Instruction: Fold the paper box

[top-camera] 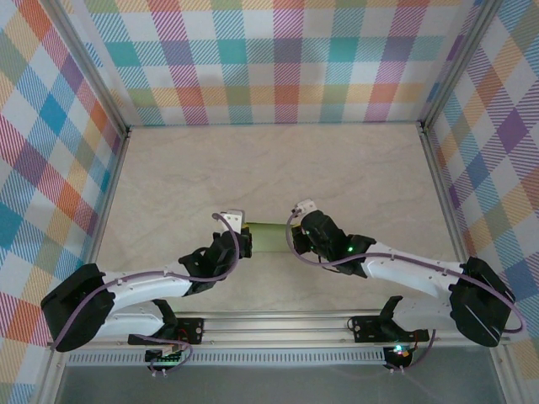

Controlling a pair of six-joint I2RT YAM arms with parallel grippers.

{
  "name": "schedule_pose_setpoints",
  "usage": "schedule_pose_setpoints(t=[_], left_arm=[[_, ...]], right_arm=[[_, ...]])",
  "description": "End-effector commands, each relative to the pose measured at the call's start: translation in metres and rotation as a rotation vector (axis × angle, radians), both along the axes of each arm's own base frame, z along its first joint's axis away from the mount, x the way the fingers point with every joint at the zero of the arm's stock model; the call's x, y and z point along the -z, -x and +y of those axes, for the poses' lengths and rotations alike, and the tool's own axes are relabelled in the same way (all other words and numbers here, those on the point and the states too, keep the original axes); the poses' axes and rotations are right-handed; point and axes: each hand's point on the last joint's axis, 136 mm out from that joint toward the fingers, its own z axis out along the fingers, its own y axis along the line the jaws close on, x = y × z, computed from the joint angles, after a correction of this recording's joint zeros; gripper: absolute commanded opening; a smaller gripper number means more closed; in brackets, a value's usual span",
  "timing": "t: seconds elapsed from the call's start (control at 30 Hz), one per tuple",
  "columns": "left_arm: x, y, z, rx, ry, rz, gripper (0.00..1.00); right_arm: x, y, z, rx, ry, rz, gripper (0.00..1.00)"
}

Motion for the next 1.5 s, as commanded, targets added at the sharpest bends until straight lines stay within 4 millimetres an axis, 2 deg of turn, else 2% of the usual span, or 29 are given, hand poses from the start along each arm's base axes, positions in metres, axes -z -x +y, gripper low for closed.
schedule_pose_setpoints(t=[0.0,0.07,0.23,0.47,0.57,0.63,0.73,0.83,0.97,1.13,1.47], left_arm=[[0.029,0.01,0.009,0.011,-0.088,0.049,0.0],[0.031,0.012,0.008,0.015,-0.097,0.045,0.0],[0.031,0.013,0.007,0.022,-0.121,0.04,0.0],[0.035,0.014,0.007,0.025,-0.197,0.031,0.0],[0.036,0.015,0.007,0.028,-0.2,0.031,0.0],[0.036,0.015,0.008,0.028,-0.198,0.03,0.0],[0.036,0.016,0.007,0.035,-0.193,0.028,0.0],[0.035,0.016,0.005,0.041,-0.188,0.027,0.0],[0.031,0.017,0.006,0.044,-0.178,0.018,0.0],[0.029,0.02,0.008,0.052,-0.175,0.015,0.0],[0.028,0.023,0.007,0.078,-0.18,0.032,0.26]], right_arm=[[0.005,0.008,0.007,-0.043,-0.002,-0.001,0.0],[0.002,0.01,0.008,-0.045,-0.01,-0.009,0.02],[-0.023,0.008,0.008,-0.044,-0.062,-0.059,0.2],[-0.061,0.006,0.003,-0.023,-0.139,-0.14,0.58],[-0.076,0.0,0.003,0.022,-0.194,-0.142,0.65],[-0.079,-0.008,0.001,0.075,-0.21,-0.092,0.65],[-0.068,-0.019,0.001,0.138,-0.184,0.017,0.66],[-0.048,-0.026,0.004,0.162,-0.13,0.084,0.66],[-0.024,-0.026,0.012,0.161,-0.104,0.177,0.66],[-0.004,-0.023,0.011,0.181,-0.09,0.225,0.66],[0.011,-0.022,0.004,0.21,-0.074,0.24,0.66]])
